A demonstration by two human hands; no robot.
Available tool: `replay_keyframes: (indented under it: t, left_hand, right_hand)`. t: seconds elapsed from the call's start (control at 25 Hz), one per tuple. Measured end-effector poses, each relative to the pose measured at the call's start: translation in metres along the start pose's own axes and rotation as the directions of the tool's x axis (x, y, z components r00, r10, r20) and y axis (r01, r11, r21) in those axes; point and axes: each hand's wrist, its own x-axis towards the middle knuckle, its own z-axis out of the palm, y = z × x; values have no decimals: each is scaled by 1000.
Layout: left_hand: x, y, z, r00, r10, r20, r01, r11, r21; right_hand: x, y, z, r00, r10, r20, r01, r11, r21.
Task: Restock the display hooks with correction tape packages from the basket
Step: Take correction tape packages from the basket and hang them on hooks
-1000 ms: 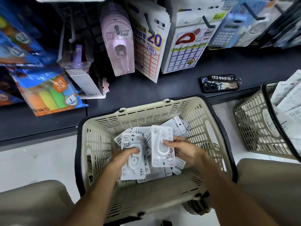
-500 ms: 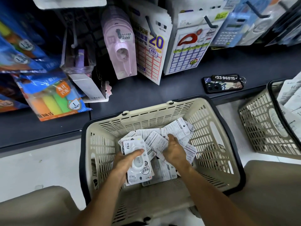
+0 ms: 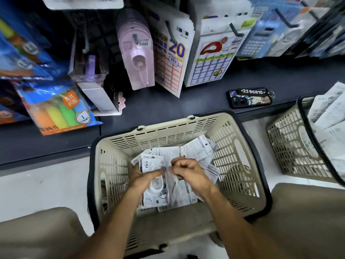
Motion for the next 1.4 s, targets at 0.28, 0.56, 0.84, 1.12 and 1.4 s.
replay_keyframes:
  t: [0.28,0.56,0.84,1.12,1.4]
  left_hand:
    - [-8,-3,-6,982,-69,177,68,998,14]
    - [-7,3,-1,991,-81,109,73,994,78]
    - [-9,9,-6,964,-145,222,102,976,191]
    - [-8,13,-26,958,129,-258,12,875,484]
    - [-5,15,-29,951,135,-278,39,839,543]
  right_hand:
    - [-3,30,26,984,138,-110,-101,952,289]
    - [7,28,37,883,243,-402,-191,968,166]
    - [24,24,46,831,107,-546,-214,967,-136]
    - [41,35,49,957,181,-225,-274,816,-510]
    - [43,20,43,997,31,-70,-70,745,-663]
